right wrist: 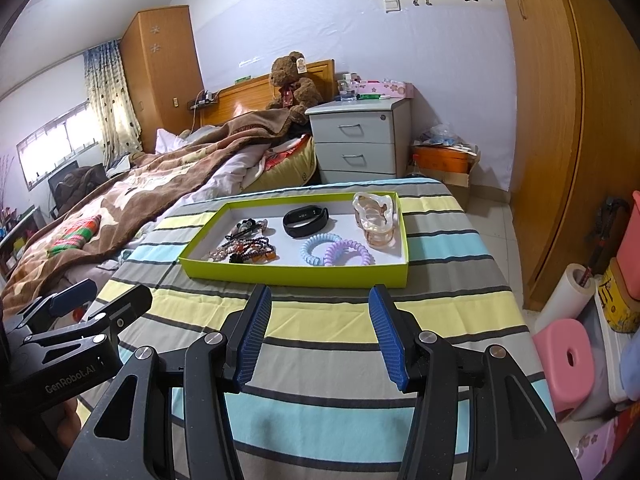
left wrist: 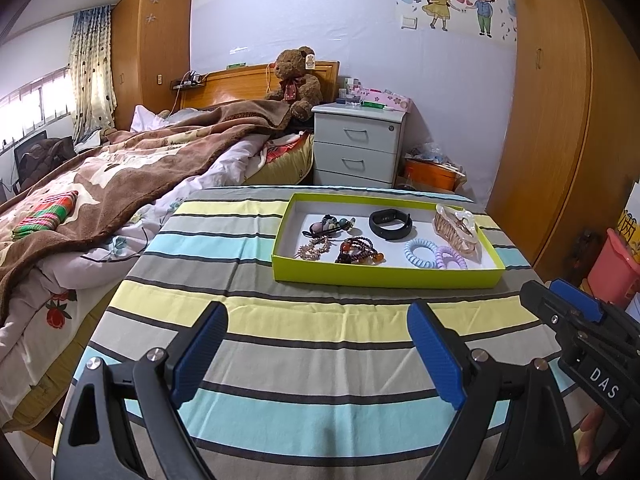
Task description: Organize jewelry
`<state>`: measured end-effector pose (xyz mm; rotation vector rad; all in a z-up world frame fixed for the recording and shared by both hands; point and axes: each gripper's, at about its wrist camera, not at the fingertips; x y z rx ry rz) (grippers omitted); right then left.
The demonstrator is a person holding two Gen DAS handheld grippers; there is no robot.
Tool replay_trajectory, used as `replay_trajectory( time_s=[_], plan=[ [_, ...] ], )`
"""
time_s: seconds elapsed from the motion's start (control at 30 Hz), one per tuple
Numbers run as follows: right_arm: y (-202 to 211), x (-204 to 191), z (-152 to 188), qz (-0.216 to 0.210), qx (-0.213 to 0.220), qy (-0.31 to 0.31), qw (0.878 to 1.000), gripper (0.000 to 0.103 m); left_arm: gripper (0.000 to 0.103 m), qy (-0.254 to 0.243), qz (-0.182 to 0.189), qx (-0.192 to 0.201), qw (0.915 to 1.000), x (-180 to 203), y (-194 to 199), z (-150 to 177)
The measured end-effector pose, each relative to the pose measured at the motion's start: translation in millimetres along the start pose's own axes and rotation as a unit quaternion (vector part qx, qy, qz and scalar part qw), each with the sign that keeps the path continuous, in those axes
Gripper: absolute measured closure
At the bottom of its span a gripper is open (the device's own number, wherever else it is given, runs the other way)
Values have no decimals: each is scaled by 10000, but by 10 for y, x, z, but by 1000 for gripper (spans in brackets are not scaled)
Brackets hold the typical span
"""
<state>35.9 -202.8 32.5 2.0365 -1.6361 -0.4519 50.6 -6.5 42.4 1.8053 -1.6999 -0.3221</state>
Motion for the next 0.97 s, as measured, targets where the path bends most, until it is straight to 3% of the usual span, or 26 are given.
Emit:
replay_trajectory(
  time_s=[0.97],
  plan=[
    [-4, 3, 6, -2, -9, -15, 10000, 51, 11, -86, -3, 187, 9998, 59, 31, 20]
  ],
)
Point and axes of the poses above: each gripper's, at about its wrist camera, not at the fingertips, and y roughly against the way its jaws point, x to its right, z to its underside, and after that the axes turned 15 degrees about y, right-handed
